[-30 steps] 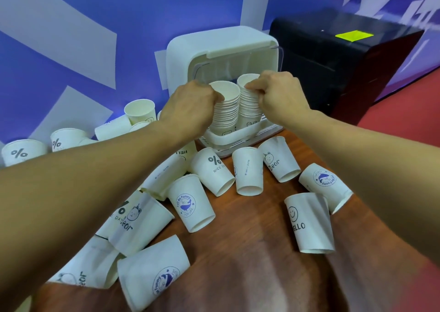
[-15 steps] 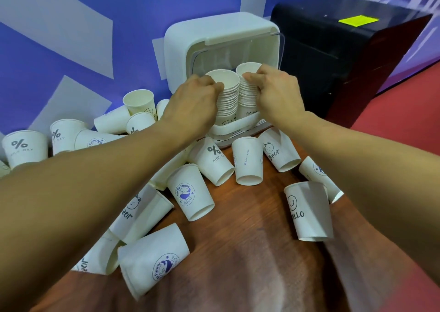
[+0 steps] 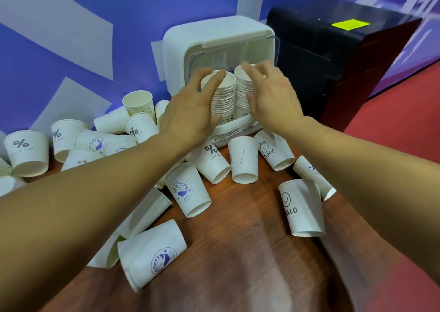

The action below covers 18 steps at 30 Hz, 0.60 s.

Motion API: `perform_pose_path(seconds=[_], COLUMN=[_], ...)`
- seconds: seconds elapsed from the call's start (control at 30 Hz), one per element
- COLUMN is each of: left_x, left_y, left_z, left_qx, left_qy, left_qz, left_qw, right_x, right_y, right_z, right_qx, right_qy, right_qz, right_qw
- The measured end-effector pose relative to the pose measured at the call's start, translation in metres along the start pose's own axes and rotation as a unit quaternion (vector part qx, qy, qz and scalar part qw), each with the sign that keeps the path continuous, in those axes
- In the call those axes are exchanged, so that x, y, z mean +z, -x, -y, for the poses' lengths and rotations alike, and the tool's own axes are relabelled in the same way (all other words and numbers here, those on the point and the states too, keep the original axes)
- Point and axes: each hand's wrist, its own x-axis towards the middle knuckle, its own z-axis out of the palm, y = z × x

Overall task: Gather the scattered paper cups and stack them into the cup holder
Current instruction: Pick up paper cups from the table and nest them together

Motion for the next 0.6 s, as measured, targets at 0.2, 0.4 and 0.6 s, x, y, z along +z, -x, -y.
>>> perform_pose_path(seconds=[0.2, 0.4, 0.6], left_x=[-0.012, -0.008, 0.002], left_y=[0.03, 0.05, 0.051], left_z=[0.008, 0.013, 0.015], left_qx=[-0.118, -0.216, -0.241], left_qy=[0.007, 0.05, 0.063], left_qz=[0.043, 0.152, 0.181], left_qw=[0.992, 0.963, 0.951], right_x=[-0.018, -0.018, -0.009], right_y=[0.037, 0.046, 0.053], right_z=[0.021, 0.031, 0.026], right_qx=[0.02, 0.033, 0.053], right_qy=[-0.05, -0.052, -0.043], right_qz=[0.054, 0.215, 0.266], right_qw=[0.997, 0.975, 0.962])
